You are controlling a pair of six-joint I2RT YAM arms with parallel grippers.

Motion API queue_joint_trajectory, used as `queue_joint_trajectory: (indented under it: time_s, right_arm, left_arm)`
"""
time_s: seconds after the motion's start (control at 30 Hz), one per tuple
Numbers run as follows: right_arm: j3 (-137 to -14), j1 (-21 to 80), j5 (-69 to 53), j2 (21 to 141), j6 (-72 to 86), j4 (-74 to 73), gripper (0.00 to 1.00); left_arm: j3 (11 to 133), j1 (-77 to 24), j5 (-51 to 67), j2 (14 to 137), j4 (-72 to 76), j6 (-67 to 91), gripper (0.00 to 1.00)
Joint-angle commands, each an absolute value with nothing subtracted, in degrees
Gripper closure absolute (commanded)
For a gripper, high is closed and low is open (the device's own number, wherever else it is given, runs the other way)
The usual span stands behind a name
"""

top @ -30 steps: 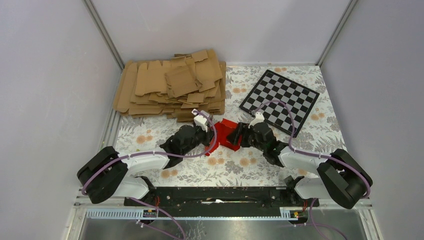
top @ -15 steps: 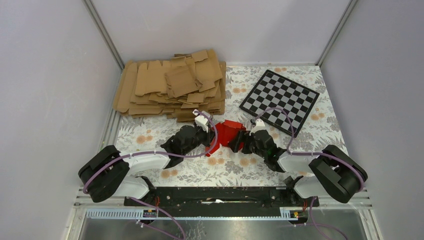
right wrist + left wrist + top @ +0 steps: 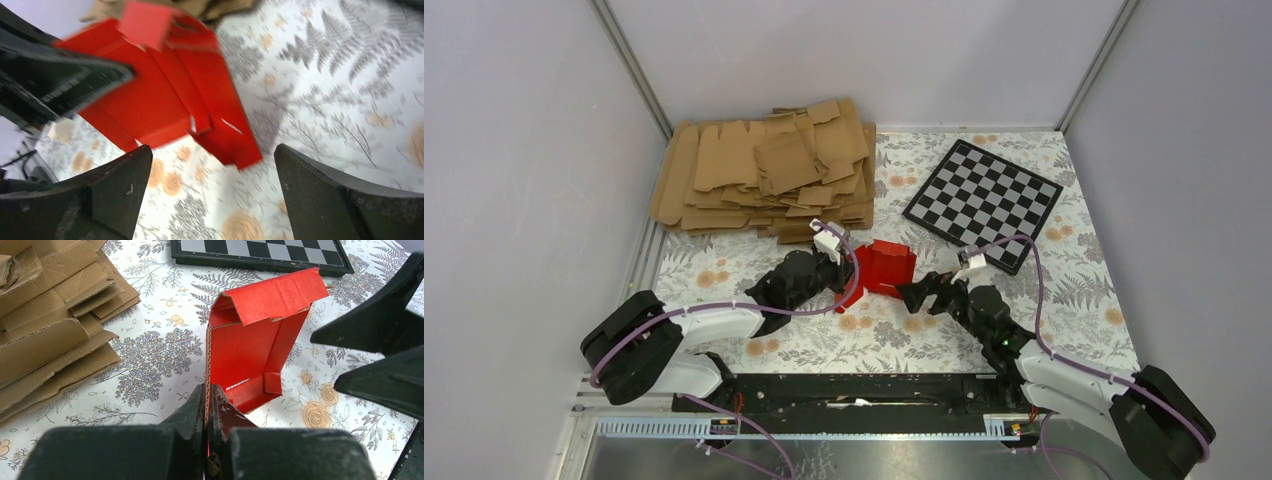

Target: Fold the paper box

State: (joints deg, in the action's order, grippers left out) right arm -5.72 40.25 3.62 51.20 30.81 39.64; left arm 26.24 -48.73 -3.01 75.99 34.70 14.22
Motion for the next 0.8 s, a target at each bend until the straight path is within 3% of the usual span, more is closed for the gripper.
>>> queue_joint_trajectory:
  time_s: [0.0, 0.3, 0.77]
  right_arm:
    - [-3.5, 40.7, 6.1, 47.2, 31.6, 36.8, 0.0]
    - [-8.9, 40.8, 8.3, 55.0, 32.2, 31.4, 0.0]
    - [-13.4, 40.7, 7.4, 66.8, 34.2, 34.7, 0.0]
  left_arm:
    - [28.0, -48.9, -1.9, 75.8, 37.5, 14.2, 1.0]
    - [28.2, -48.9, -1.6, 75.9, 37.2, 14.1, 1.0]
    - [29.0, -48.1, -5.1, 78.1, 36.1, 14.2, 1.0]
